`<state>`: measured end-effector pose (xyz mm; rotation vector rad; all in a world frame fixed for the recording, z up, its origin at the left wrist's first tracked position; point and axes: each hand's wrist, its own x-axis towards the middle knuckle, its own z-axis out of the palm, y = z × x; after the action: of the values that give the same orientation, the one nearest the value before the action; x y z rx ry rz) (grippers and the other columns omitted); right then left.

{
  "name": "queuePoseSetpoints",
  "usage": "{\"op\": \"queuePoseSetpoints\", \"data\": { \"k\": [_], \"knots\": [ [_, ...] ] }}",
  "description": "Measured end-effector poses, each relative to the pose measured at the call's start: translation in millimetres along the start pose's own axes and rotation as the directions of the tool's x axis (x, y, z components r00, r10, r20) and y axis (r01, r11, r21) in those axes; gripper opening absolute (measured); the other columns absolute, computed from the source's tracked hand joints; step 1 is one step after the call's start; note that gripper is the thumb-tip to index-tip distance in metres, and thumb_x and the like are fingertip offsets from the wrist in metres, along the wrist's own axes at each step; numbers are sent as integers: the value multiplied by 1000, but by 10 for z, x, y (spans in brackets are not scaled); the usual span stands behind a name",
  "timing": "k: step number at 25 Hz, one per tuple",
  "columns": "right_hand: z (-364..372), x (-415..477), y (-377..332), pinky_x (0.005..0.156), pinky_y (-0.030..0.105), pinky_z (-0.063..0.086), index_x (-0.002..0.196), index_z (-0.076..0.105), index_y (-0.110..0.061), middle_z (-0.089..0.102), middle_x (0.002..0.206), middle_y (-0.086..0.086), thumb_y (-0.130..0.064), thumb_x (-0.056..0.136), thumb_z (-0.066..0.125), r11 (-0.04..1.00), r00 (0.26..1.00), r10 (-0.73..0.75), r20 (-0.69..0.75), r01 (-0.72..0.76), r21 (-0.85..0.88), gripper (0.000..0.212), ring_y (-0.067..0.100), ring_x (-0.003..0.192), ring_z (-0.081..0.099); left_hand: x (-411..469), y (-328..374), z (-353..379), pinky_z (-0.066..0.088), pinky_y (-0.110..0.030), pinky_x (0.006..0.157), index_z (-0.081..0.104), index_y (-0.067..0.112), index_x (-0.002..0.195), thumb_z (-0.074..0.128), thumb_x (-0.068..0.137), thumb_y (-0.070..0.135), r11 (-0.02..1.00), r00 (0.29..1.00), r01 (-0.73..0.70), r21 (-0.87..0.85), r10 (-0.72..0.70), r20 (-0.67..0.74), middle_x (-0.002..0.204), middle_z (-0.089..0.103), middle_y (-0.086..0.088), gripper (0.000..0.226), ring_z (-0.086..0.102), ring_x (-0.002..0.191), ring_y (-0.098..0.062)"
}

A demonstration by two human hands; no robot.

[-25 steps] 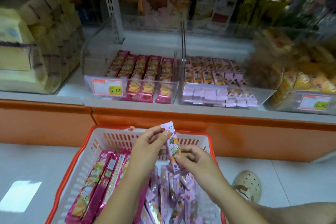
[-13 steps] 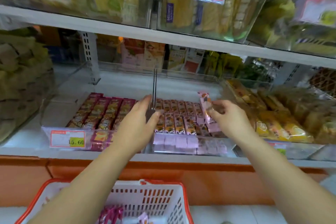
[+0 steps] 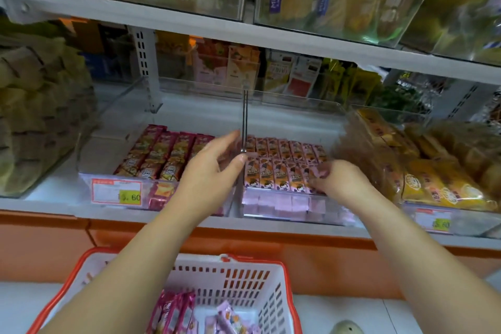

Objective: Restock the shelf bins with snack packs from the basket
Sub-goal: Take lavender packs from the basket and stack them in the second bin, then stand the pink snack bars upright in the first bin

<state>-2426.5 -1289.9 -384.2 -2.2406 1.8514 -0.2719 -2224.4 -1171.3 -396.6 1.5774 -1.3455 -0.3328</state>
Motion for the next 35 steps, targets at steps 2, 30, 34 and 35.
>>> {"op": "queuePoseSetpoints", "data": {
  "k": [2,30,34,35],
  "knots": [
    [-46,-274,-148,76,25,43,128,55,-20,63,108,0,-26,93,57,953,924,-81,-375,182,242,36,17,91,59,-297,-24,-194,41,-7,94,56,25,131,57,94,15,992,986,-72,-105,55,-157,126,59,11,39,53,112,6],
    [2711,-1894,-877,63,24,55,118,58,-26,69,100,8,-24,87,69,483,726,-100,680,-562,671,33,19,77,68,-2447,-1528,-269,50,-11,63,54,29,115,76,80,19,538,531,838,-86,-772,348,102,56,6,42,60,83,-4],
    [2629,-1813,-823,71,34,57,116,61,-25,74,99,4,-15,90,64,320,706,-105,701,-643,696,28,20,79,71,-2469,-1511,-395,56,-29,81,54,44,124,72,84,26,399,459,889,-227,-767,450,120,62,7,48,67,99,-11],
    [2601,-1812,-813,72,34,57,117,61,-23,75,97,4,-14,90,64,295,707,-121,697,-644,705,29,20,79,72,-2482,-1529,-415,55,-34,86,55,49,122,73,83,28,387,447,894,-225,-767,460,120,64,5,48,66,102,-13]
  ]
}}
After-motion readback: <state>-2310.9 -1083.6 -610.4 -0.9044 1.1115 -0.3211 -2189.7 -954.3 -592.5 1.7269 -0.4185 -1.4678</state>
